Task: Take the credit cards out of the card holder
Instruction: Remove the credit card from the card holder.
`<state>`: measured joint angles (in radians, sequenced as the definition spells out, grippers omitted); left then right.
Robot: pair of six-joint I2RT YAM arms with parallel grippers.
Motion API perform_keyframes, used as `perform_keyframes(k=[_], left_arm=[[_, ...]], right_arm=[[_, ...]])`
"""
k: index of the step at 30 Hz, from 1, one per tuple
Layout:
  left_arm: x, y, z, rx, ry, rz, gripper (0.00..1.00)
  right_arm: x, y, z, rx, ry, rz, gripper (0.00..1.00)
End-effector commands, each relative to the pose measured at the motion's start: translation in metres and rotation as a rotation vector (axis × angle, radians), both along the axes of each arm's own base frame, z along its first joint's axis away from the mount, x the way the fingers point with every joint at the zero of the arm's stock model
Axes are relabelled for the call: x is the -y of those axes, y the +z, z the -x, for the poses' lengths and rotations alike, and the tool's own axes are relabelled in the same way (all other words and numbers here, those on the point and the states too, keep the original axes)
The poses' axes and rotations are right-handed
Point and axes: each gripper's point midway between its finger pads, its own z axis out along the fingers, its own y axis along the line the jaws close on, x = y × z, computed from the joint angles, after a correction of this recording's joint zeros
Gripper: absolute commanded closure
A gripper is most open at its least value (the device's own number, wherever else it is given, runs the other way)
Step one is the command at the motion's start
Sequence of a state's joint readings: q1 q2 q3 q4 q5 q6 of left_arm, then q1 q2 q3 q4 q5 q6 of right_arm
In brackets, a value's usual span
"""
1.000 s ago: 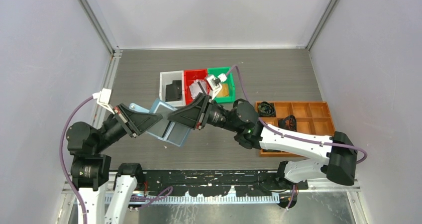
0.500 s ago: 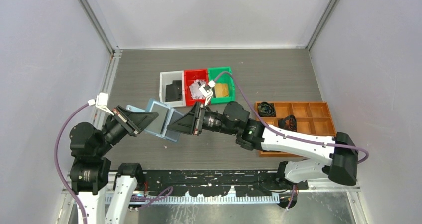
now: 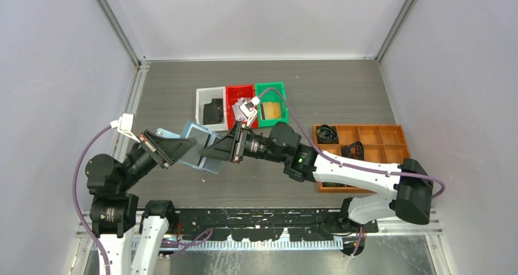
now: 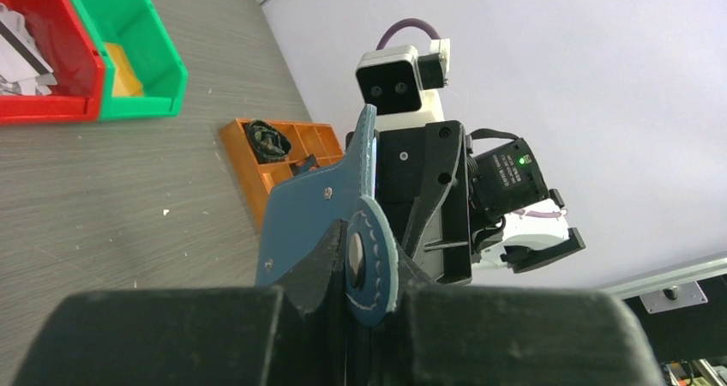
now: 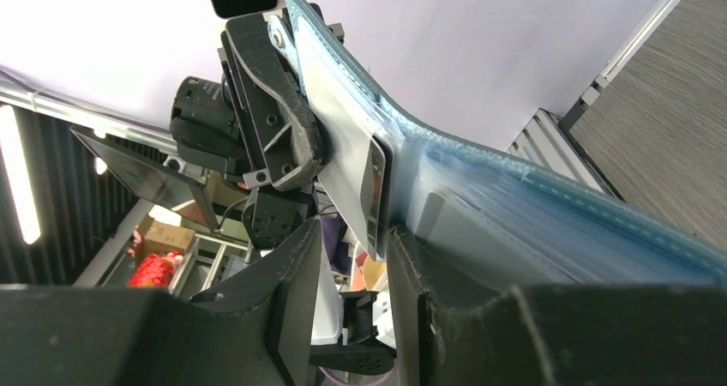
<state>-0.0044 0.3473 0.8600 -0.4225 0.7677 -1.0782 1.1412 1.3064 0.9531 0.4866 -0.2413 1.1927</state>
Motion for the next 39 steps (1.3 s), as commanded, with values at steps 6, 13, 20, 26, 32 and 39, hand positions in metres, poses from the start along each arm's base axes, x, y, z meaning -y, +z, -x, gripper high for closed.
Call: perform_keyframes(k=[6, 13, 20, 26, 32, 39], left_arm=[[0.007, 0.043, 0.019, 0.097, -0.073, 0.029, 1.0], [0.001, 0.025, 0.006, 0.003, -0.005, 0.055, 1.0], [-0.005, 0.007, -0.015, -0.09, 0.053, 0.038, 0.94], [-0.004, -0.003, -0.013, -0.095, 0.046, 0.031, 0.97], [-0.001, -0.005, -0.011, -0.105, 0.019, 0.04, 1.0], [0.002, -0.007, -0.012, -0.123, -0.005, 0.048, 1.0]], right_arm=[[-0.008, 0.047, -0.021, -0.05, -0.063, -0.265, 0.58], [0.007, 0.084, -0.017, -0.046, -0.024, -0.518, 0.59], [0.01, 0.1, -0.01, -0.039, 0.009, -0.606, 0.63], [0.004, 0.088, -0.012, 0.023, -0.092, -0.548, 0.67], [0.004, 0.07, -0.039, -0.046, -0.244, -0.541, 0.84], [0.002, 0.058, -0.047, -0.072, -0.307, -0.505, 0.87]])
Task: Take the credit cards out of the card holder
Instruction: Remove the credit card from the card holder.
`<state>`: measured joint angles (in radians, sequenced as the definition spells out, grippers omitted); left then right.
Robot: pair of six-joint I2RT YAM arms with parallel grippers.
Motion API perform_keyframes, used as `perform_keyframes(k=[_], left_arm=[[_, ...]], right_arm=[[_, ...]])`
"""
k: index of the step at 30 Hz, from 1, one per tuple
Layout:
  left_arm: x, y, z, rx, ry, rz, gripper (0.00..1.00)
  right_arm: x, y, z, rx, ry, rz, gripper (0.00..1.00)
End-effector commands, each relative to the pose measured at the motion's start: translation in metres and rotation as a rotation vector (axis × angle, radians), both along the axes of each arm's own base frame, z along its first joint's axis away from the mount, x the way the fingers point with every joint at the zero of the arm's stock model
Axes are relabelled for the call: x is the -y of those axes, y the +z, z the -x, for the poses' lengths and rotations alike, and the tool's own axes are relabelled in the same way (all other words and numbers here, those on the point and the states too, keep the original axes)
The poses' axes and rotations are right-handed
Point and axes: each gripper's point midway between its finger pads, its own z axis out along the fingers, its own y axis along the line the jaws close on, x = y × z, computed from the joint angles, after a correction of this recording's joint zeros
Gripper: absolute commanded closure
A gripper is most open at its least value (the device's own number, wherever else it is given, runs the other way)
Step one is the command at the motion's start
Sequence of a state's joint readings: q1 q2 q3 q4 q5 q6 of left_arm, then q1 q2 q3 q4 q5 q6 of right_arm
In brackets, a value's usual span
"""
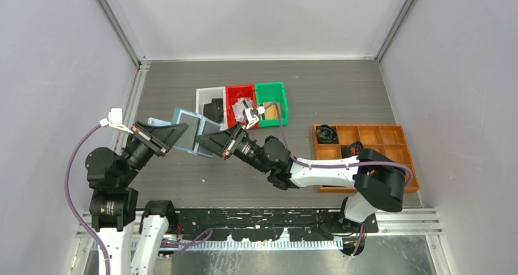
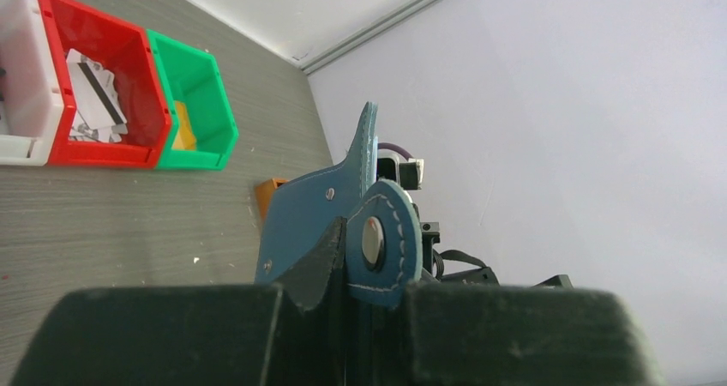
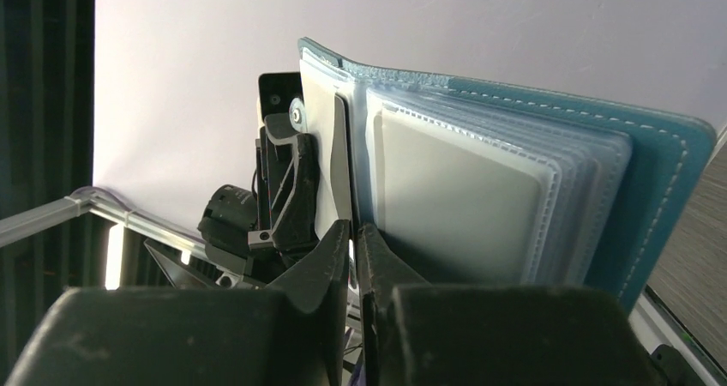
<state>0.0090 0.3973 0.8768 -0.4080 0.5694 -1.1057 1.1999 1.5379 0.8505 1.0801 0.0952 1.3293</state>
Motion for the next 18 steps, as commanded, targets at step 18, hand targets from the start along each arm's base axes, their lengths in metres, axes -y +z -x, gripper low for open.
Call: perform_keyframes(k=[18], left_arm=[[0.021, -0.029, 0.021, -0.102, -0.17, 0.004, 1.0]], right_arm=[[0.012, 0.063, 0.013, 0.174, -0.097, -0.066, 0.98]])
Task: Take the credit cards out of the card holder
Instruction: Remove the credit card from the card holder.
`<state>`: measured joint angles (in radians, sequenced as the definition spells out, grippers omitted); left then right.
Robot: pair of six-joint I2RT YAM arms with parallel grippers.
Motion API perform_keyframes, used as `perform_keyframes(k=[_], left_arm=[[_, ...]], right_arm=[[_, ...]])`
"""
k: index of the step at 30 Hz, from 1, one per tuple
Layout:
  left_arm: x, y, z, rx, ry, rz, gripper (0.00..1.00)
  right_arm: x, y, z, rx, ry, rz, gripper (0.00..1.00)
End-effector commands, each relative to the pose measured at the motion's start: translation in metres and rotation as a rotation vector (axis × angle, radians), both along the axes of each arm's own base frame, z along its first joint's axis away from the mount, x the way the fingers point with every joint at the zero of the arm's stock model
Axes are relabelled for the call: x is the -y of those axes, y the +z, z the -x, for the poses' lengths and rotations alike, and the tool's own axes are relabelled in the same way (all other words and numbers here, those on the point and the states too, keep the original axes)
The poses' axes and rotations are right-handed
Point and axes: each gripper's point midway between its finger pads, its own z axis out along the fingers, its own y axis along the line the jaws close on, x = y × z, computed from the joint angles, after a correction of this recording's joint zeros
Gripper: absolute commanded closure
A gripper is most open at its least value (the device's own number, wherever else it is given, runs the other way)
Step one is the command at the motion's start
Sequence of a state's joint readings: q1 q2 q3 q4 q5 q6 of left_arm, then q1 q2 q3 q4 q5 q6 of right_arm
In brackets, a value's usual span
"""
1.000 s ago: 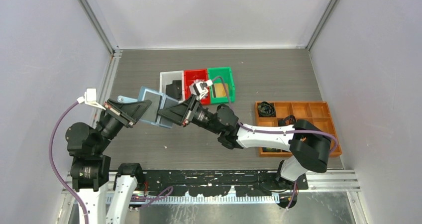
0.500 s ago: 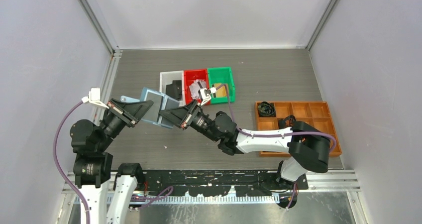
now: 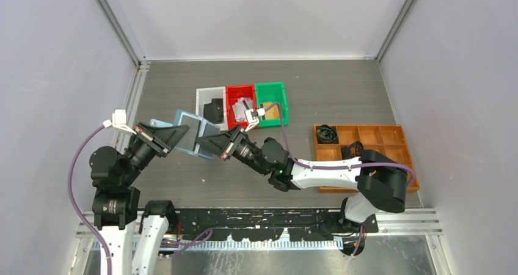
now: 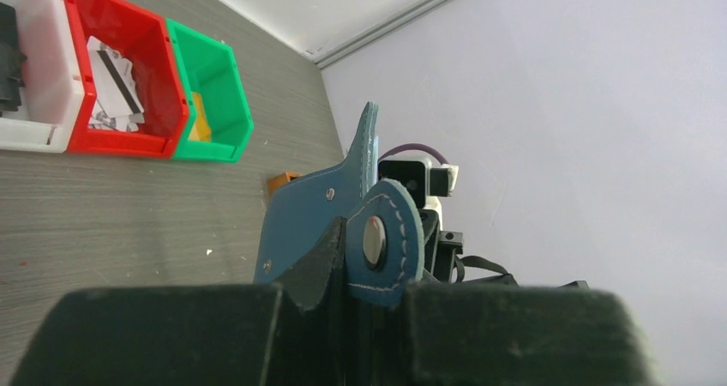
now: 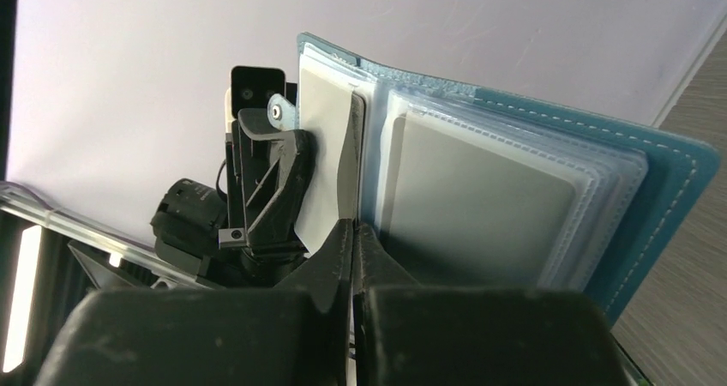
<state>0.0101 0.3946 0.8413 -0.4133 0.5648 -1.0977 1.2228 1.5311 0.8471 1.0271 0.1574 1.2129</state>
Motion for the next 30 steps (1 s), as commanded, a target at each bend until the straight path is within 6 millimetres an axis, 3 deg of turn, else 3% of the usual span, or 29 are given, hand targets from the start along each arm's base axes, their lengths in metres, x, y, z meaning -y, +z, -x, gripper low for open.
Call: perform_keyframes(k=[1, 11, 23, 26, 30], left_arm=[[0.022, -0.015, 0.025, -0.069, -0.174, 0.012, 1.0], [0.021, -0.004, 0.02, -0.059, -0.168, 0.013, 1.0], [0.02, 0.006, 0.02, -0.033, -0.159, 0.017, 1.0], [0.02, 0.007, 0.022, -0.031, -0.158, 0.019, 1.0], [0.02, 0.01, 0.023, -0.009, -0.159, 0.009, 1.0]], right_arm=[[0.018, 0.078, 0.016, 0.124, -0.012, -0.153, 0.99], [0.045, 0.068, 0.015, 0.14, -0.07, -0.15, 0.99], [0.033, 0.051, 0.016, 0.084, -0.024, -0.107, 0.99], [0.026, 0.049, 0.015, 0.067, 0.001, -0.076, 0.73], [0.025, 0.044, 0.016, 0.046, 0.017, -0.061, 0.58]])
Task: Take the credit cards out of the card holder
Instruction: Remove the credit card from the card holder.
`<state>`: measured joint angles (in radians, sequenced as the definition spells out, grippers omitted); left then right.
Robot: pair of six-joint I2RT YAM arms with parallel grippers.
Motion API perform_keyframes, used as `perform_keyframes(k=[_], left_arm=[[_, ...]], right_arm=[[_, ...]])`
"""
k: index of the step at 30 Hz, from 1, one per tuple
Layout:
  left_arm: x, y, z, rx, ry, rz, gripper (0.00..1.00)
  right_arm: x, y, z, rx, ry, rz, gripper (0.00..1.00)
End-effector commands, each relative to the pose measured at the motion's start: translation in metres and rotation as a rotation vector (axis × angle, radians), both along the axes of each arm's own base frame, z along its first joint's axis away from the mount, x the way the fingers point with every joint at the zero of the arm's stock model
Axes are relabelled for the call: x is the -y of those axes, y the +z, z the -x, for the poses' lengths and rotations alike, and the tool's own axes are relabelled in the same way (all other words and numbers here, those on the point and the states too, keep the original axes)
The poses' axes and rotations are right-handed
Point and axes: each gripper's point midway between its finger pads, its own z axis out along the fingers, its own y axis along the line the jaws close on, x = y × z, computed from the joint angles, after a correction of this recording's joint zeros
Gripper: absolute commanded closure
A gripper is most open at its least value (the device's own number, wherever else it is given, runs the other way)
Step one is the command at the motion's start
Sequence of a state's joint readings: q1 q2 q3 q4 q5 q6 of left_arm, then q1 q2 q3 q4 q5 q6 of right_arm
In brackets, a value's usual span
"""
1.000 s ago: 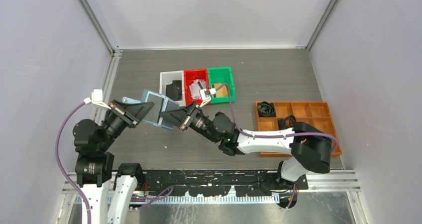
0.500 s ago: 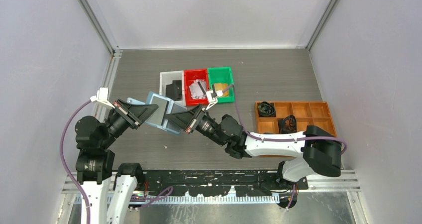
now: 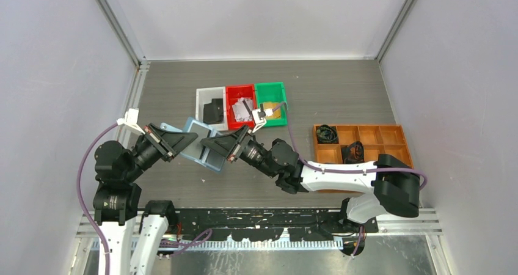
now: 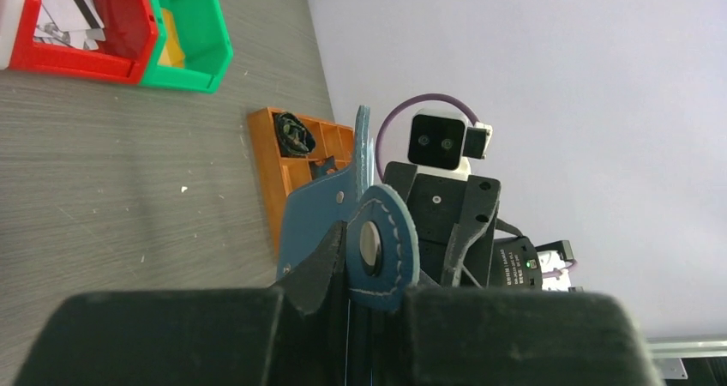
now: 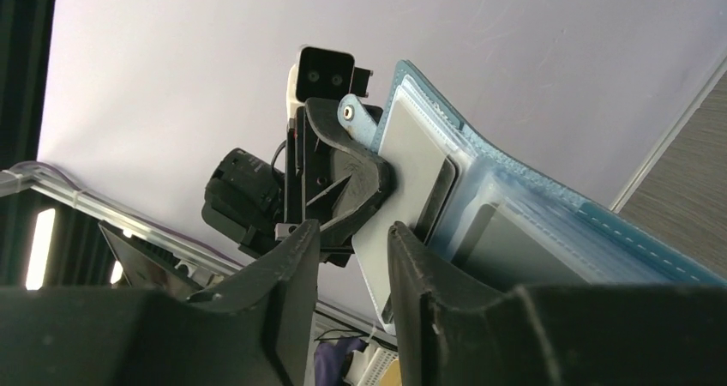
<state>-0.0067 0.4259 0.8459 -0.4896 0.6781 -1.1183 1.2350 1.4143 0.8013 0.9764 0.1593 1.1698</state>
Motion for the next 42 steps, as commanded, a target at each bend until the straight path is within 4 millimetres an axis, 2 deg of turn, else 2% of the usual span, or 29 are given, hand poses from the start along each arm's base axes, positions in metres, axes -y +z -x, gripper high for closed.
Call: perform_keyframes(k=[1, 6, 8, 12, 15, 19, 24, 28, 33, 37, 42], left_arm=[[0.003, 0.028, 0.01, 0.12, -0.027, -0.007, 1.0], [-0.004, 0.031, 0.002, 0.158, 0.022, -0.073, 1.0], [-0.009, 0.023, -0.005, 0.136, 0.042, -0.131, 1.0], [-0.012, 0.007, -0.013, 0.068, 0.025, -0.23, 1.0], [-0.014, -0.006, -0.015, 0.018, -0.003, -0.309, 1.0], [-0.013, -0.02, -0.015, -0.045, -0.065, -0.362, 1.0], [-0.003, -0.027, -0.012, -0.077, -0.179, -0.365, 1.0], [-0.004, -0.031, -0.016, -0.084, -0.178, -0.375, 1.0], [-0.008, -0.024, -0.017, -0.048, -0.128, -0.375, 1.0], [-0.01, -0.016, -0.013, -0.029, -0.106, -0.383, 1.0], [-0.01, -0.017, -0.007, -0.053, -0.099, -0.369, 1.0]], right_arm=[[0.004, 0.026, 0.004, 0.006, 0.025, -0.053, 0.55], [0.012, 0.02, 0.007, 0.043, 0.006, 0.043, 0.47], [0.02, 0.021, 0.007, 0.061, -0.016, 0.086, 0.4], [0.028, 0.01, 0.002, 0.062, -0.043, 0.191, 0.32], [0.03, 0.009, -0.003, 0.042, -0.044, 0.213, 0.28], [0.02, 0.007, -0.006, 0.003, -0.002, 0.246, 0.25], [-0.005, -0.01, -0.006, -0.045, 0.096, 0.343, 0.2], [-0.008, -0.01, -0.005, -0.094, 0.128, 0.331, 0.2], [-0.008, 0.0, 0.003, -0.101, 0.173, 0.336, 0.21], [-0.002, -0.002, 0.005, -0.098, 0.169, 0.351, 0.21], [-0.001, -0.004, 0.01, -0.069, 0.192, 0.391, 0.2]])
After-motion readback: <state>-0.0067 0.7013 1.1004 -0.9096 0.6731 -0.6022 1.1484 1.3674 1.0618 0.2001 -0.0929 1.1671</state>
